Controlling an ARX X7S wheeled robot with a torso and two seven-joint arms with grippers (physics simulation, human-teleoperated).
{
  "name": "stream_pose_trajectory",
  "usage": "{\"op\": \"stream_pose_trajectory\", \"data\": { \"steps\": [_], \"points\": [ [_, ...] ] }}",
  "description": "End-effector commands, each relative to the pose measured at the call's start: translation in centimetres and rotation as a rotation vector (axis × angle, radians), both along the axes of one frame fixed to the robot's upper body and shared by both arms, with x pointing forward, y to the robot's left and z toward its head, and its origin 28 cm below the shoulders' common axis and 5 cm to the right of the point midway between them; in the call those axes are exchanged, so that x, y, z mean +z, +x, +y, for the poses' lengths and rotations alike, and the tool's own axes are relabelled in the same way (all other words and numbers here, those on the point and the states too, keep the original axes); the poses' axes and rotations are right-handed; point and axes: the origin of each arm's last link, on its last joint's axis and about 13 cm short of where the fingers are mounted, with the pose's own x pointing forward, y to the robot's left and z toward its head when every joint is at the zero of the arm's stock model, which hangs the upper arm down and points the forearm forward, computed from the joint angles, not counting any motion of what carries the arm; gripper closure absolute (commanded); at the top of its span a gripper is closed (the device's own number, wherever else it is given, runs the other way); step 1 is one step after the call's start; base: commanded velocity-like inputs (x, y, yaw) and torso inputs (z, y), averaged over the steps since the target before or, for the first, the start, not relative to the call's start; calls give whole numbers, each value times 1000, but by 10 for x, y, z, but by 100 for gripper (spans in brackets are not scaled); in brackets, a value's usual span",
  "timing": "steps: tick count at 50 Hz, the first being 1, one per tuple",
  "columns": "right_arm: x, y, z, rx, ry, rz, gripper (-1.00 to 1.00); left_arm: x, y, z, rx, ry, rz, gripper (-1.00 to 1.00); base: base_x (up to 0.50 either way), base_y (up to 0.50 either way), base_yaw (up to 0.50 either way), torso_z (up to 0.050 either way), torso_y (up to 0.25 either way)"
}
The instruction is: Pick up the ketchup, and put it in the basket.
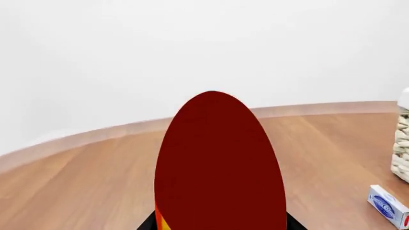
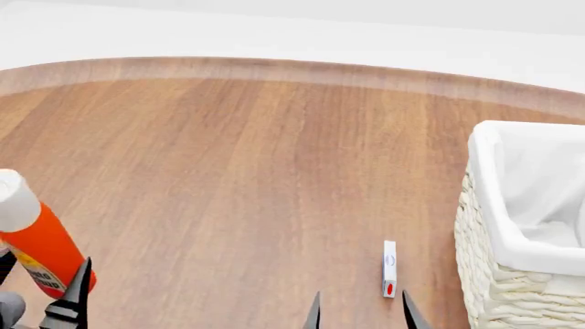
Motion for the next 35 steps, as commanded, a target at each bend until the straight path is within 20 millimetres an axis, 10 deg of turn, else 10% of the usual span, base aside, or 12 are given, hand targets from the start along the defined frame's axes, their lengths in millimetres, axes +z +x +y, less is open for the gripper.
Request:
{"op": "stream_pose_trajectory", "data": {
  "steps": [1, 35],
  "points": [
    [-1, 0, 1, 4, -3, 2, -100, 35, 30, -10, -114, 7, 6, 100, 0, 0, 0, 0, 0],
    [1, 0, 1, 9, -3, -3, -100, 52, 130, -37, -579, -73, 183, 100, 0, 0, 0, 0, 0]
  ]
}}
